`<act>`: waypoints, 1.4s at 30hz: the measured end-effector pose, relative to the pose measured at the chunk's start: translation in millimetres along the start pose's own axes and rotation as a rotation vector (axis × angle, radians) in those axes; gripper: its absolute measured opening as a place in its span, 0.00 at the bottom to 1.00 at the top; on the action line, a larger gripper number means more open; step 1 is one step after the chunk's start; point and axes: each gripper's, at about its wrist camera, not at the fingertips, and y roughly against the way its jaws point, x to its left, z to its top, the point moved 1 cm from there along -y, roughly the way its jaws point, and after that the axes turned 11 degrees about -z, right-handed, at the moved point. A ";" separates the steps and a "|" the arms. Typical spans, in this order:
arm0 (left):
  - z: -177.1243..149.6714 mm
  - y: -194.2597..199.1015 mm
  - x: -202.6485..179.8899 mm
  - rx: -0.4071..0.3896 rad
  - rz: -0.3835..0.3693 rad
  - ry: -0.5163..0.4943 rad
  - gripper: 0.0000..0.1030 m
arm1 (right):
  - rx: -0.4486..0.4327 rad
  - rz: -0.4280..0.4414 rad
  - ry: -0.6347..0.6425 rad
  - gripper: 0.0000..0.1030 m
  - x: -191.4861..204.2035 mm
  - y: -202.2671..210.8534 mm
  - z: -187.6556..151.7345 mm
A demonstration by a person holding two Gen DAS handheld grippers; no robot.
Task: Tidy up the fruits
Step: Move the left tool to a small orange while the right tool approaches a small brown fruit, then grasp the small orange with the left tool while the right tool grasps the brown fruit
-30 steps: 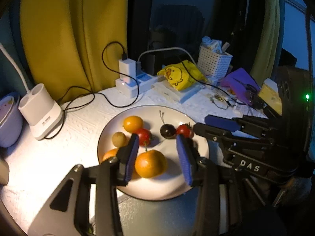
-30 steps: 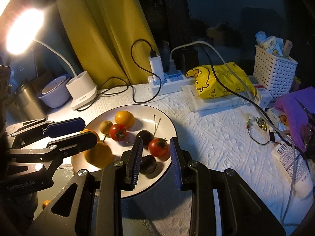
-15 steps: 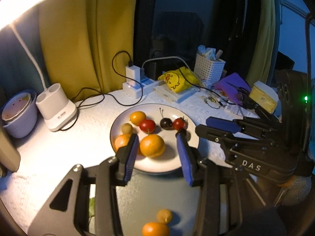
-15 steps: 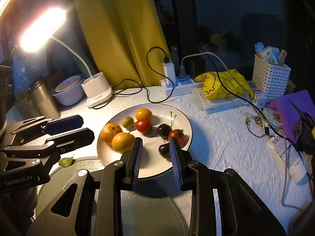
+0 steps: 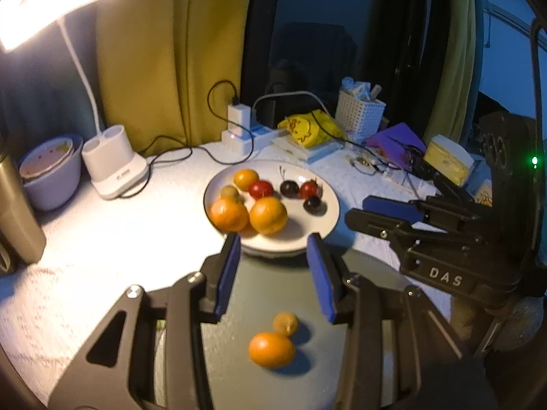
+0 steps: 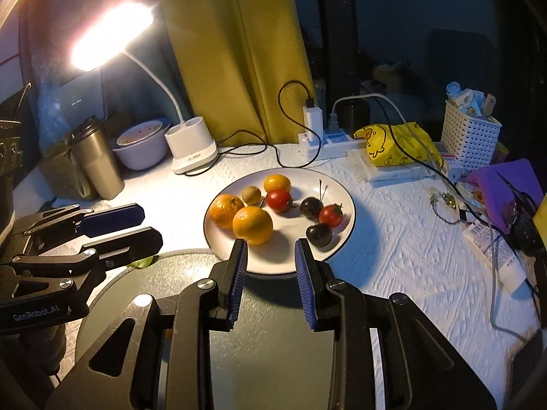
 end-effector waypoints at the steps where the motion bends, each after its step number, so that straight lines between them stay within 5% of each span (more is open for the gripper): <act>1: -3.1 0.4 0.1 0.004 0.000 0.002 0.41 | 0.002 0.000 0.000 0.30 0.7 1.2 -2.5; 22: -61.9 -2.2 2.3 0.093 0.003 0.060 0.41 | 0.054 0.009 0.013 0.30 16.3 7.5 -40.2; 42: -72.2 -10.4 7.0 0.136 -0.029 0.071 0.36 | 0.087 0.026 0.035 0.30 33.6 -0.1 -47.9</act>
